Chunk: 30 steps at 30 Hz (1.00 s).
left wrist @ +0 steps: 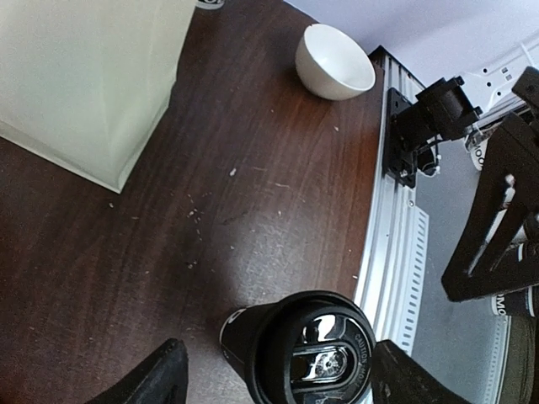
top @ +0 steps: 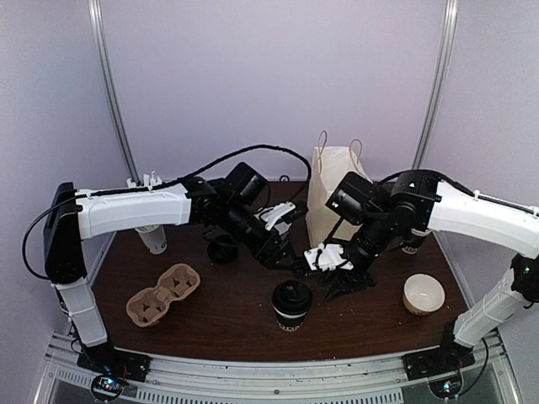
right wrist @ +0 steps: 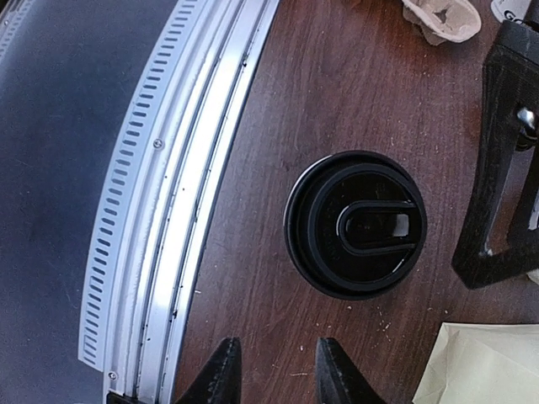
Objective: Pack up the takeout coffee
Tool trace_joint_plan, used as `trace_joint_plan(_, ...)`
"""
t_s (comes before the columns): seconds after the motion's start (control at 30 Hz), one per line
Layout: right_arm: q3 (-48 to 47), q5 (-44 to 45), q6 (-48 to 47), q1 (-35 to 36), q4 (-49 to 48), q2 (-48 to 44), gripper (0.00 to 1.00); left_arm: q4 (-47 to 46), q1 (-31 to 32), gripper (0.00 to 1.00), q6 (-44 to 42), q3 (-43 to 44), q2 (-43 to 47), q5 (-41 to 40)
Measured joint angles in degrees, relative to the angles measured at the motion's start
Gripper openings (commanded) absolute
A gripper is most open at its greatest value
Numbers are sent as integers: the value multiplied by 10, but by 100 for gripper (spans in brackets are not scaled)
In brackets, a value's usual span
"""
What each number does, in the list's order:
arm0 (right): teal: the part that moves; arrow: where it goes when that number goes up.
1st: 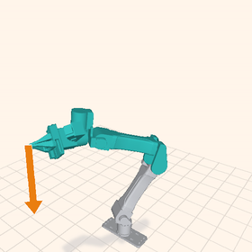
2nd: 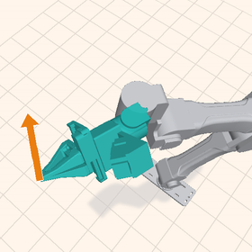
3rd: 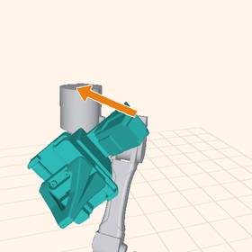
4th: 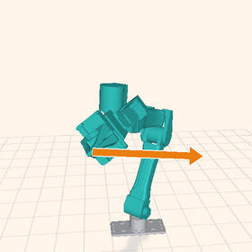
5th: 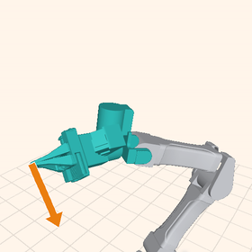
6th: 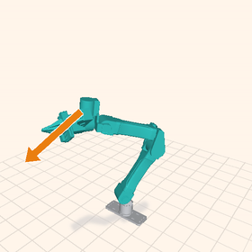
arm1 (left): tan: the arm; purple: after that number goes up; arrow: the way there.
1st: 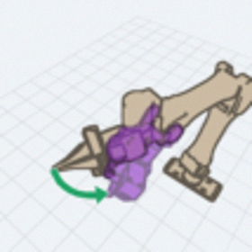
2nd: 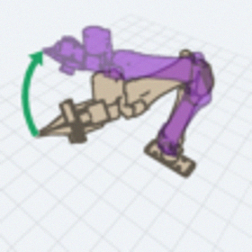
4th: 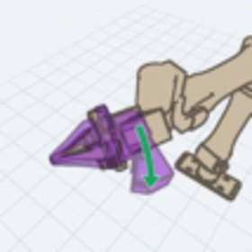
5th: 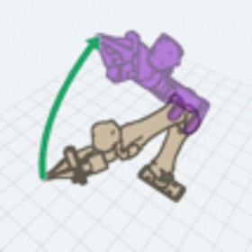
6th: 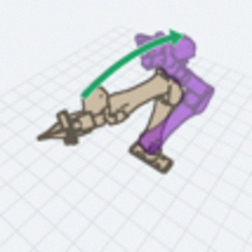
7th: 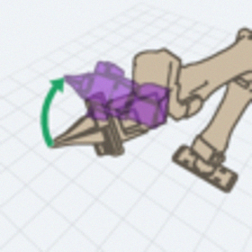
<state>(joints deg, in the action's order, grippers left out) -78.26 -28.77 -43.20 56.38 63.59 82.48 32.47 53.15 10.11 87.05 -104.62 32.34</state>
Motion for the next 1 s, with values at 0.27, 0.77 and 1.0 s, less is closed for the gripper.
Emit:
trace_joint_plan(0.27, -13, 92, -6, 87, -5, 62, 25, -30, 6, 78, 19, -60, 0, 33)
trace_joint_plan(0.77, -48, 165, 1, 136, -24, 116, 23, -37, 17, 77, 10, -87, -7, 44)
trace_joint_plan(1.0, -48, 183, 5, 142, -36, 131, 24, -35, 17, 73, 5, -90, -19, 32)
